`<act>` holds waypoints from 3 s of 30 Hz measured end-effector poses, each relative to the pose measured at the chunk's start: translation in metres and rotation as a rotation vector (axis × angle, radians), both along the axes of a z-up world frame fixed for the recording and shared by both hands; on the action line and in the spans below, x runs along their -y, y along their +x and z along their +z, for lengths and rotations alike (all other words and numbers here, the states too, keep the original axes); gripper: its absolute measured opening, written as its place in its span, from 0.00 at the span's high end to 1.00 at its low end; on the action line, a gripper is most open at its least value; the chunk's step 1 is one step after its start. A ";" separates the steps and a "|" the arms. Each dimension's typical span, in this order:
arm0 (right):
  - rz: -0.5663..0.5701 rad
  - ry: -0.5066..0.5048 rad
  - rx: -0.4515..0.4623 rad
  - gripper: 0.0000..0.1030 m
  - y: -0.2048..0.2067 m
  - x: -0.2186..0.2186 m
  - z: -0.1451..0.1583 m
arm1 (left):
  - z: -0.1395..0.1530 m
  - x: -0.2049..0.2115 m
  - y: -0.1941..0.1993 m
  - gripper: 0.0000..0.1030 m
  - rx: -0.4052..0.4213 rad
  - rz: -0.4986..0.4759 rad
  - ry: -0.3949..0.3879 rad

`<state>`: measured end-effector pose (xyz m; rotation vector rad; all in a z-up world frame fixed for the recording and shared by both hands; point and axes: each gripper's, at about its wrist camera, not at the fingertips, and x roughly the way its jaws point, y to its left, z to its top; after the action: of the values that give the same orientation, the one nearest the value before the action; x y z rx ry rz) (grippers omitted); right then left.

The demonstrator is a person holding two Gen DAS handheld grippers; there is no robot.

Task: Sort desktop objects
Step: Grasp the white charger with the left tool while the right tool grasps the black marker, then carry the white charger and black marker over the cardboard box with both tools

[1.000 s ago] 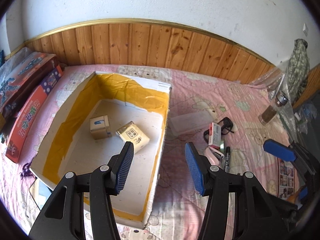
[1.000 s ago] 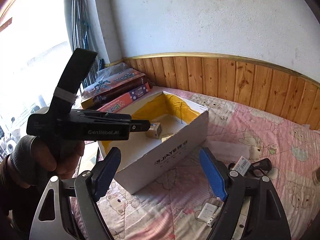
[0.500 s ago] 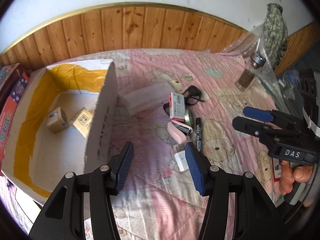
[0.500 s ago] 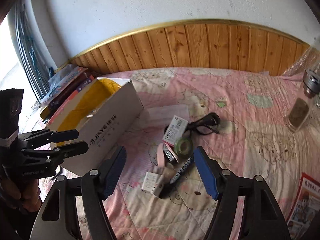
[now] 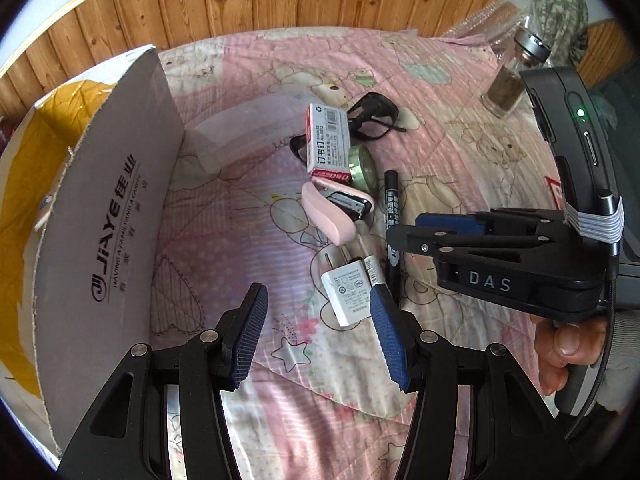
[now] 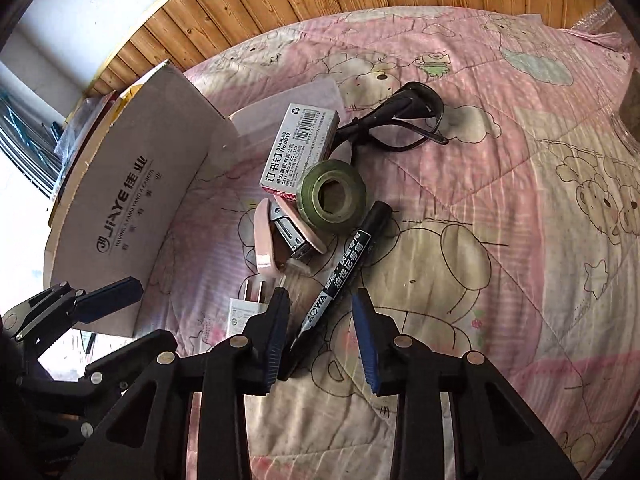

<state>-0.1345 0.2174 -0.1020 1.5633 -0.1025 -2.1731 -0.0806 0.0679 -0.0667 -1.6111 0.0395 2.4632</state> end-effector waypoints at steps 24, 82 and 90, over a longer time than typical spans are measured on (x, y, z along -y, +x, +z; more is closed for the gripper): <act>0.173 0.235 -0.097 0.75 -0.014 -0.001 -0.021 | -0.054 -0.003 -0.031 0.45 0.136 0.051 0.108; 0.182 -0.081 -0.370 0.86 0.061 0.071 0.141 | 0.088 0.081 0.007 0.70 -0.257 0.184 0.097; 0.206 -0.091 -0.431 0.86 0.077 0.098 0.155 | 0.101 0.117 0.016 0.70 -0.294 0.241 0.097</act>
<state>-0.0576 0.1197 0.0528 0.9807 0.0920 -2.2484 -0.0651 -0.0494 0.0340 -1.2695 -0.2416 2.8163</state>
